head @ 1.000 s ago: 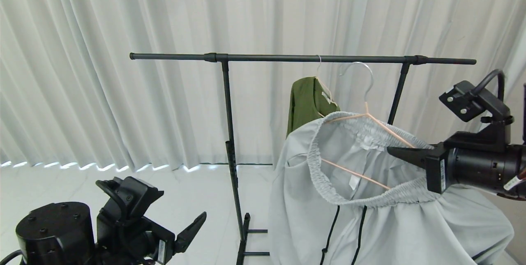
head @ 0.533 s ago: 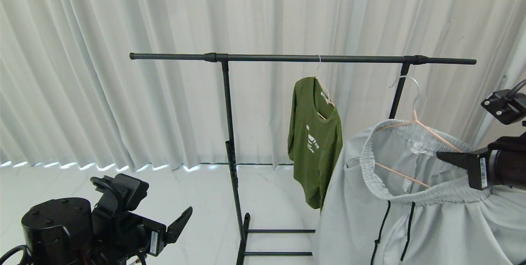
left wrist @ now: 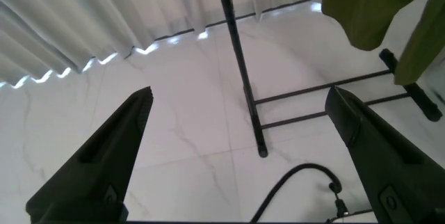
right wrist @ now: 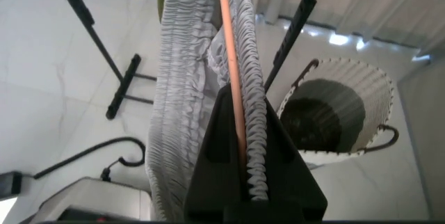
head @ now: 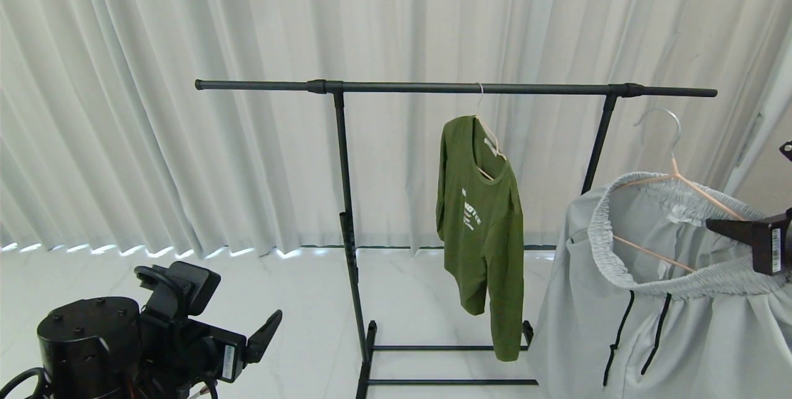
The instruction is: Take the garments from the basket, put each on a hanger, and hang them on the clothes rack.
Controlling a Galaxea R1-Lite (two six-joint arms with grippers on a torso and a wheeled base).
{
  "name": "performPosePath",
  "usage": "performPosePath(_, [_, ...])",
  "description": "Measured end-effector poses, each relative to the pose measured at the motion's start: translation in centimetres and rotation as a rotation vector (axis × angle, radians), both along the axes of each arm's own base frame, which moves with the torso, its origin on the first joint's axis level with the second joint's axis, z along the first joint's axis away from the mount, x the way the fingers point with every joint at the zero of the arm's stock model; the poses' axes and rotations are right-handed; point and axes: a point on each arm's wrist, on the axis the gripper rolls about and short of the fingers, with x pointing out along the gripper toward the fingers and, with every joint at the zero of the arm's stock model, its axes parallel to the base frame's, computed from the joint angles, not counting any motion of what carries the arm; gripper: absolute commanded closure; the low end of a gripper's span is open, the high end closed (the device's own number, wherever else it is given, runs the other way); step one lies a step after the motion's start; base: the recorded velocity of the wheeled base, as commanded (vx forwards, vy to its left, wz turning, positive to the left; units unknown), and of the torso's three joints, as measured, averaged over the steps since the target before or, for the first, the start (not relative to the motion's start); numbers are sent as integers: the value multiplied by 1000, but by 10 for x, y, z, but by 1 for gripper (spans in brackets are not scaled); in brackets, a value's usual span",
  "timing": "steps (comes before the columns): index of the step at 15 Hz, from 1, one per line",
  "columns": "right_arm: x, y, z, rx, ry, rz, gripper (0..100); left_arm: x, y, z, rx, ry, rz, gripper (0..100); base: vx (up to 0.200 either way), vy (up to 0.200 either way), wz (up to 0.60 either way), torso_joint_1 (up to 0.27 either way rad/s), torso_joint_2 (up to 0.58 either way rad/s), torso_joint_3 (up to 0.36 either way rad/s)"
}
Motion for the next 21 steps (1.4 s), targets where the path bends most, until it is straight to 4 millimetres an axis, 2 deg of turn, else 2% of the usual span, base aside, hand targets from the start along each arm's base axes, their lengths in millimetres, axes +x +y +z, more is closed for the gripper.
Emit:
performPosePath(6, [3,-1,7,8,-71,6,100,-1,0,2,-10,-13,1,0,167,0,0,-3,1,4])
performPosePath(19, [4,-1,8,9,-75,6,100,-2,0,5,-15,-27,-1,0,200,0,0,4,2,3])
performPosePath(21, [5,-1,8,11,-72,9,100,-2,0,5,-16,-27,-1,0,0,0,0,0,0,0])
